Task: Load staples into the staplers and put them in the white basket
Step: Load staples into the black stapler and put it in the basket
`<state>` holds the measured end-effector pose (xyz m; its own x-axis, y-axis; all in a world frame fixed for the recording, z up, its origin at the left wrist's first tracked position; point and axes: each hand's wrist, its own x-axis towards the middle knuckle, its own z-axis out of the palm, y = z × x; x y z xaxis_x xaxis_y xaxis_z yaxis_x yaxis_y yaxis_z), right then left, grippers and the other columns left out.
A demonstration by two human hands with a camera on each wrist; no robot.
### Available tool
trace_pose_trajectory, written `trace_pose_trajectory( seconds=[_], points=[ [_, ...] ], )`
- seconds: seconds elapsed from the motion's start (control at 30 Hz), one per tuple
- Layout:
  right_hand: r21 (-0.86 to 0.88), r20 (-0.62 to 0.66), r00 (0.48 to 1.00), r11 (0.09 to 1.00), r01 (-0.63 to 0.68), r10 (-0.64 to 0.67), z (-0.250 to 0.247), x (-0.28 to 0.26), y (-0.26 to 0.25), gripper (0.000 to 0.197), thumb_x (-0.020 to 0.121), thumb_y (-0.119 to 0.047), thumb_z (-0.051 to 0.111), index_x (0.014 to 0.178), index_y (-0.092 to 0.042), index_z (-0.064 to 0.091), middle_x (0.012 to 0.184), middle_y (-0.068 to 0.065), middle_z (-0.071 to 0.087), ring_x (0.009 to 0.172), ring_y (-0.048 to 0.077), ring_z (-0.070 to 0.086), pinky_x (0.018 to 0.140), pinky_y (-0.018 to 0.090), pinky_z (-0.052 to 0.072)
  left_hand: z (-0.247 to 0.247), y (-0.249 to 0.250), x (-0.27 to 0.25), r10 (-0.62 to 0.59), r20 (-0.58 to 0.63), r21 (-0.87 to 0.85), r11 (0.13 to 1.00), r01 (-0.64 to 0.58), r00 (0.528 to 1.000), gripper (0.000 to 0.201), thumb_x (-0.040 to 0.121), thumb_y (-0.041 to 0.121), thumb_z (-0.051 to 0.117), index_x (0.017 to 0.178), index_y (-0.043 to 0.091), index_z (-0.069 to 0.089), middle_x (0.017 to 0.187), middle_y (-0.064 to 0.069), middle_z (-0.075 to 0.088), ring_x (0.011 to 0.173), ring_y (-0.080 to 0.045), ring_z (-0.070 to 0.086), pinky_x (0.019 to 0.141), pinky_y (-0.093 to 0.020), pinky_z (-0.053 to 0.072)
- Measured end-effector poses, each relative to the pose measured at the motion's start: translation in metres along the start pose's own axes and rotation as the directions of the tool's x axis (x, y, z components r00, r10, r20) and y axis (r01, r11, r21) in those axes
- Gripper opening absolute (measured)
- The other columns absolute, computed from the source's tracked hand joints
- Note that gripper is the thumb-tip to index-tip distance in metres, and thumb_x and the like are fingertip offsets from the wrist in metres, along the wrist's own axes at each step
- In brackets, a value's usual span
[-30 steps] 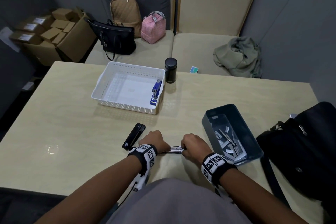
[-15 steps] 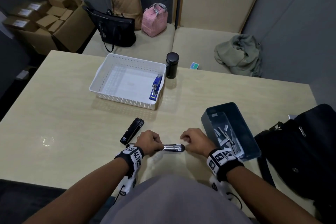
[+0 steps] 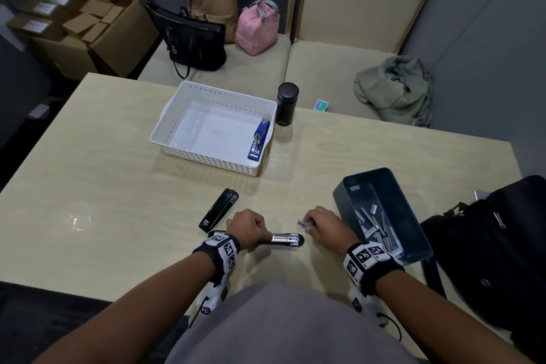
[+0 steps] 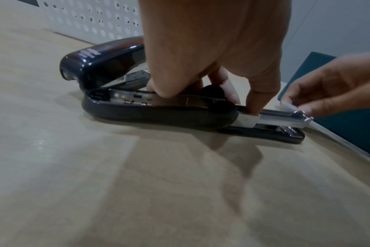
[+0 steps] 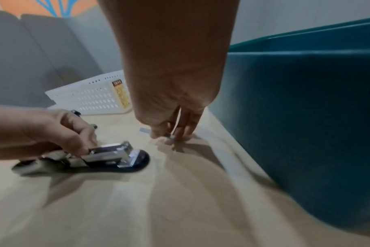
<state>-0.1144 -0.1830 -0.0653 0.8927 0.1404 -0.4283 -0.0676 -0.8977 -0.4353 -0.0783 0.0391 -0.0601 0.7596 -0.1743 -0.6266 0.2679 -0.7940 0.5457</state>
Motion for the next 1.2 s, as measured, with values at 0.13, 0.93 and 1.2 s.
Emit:
trace_pose_trajectory(
  seconds=[0.13, 0.93, 1.2],
  points=[
    [0.160, 0.029, 0.993, 0.981, 0.112, -0.118, -0.006, 0.003, -0.028, 0.025, 0.097, -0.020, 0.046, 0.111, -0.011, 0.066, 0.109, 0.007, 0.066, 0.100, 0.021, 0.058, 0.081, 0.027, 0.041, -0.001, 0.001, 0.000, 0.005, -0.002, 0.011, 1.000, -0.005, 1.000, 0.024, 0.056, 0.035, 0.078, 0.069, 0.014, 0.075, 0.065, 0.001, 0.074, 0.077, -0.016, 0.066, 0.090, -0.037, 0.048],
    [0.059, 0.150, 0.974, 0.985, 0.164, -0.171, 0.003, -0.004, -0.045, 0.016, 0.081, -0.015, 0.069, 0.096, -0.019, 0.073, 0.102, 0.000, 0.061, 0.093, 0.016, 0.058, 0.079, 0.028, 0.048, -0.001, 0.002, -0.001, 0.007, -0.021, 0.016, 1.000, -0.007, 1.000, 0.024, 0.057, 0.035, 0.078, 0.068, 0.014, 0.074, 0.069, 0.003, 0.074, 0.080, -0.016, 0.065, 0.092, -0.038, 0.044],
    [0.114, 0.035, 0.989, 0.983, 0.142, -0.147, -0.003, -0.008, -0.046, 0.006, 0.080, -0.020, 0.067, 0.081, -0.021, 0.061, 0.075, -0.005, 0.060, 0.069, 0.014, 0.055, 0.063, 0.034, 0.049, -0.001, 0.002, -0.001, 0.007, -0.016, 0.021, 1.000, -0.006, 1.000, 0.024, 0.054, 0.034, 0.075, 0.067, 0.014, 0.073, 0.067, 0.002, 0.074, 0.079, -0.017, 0.065, 0.090, -0.036, 0.045]
  ],
)
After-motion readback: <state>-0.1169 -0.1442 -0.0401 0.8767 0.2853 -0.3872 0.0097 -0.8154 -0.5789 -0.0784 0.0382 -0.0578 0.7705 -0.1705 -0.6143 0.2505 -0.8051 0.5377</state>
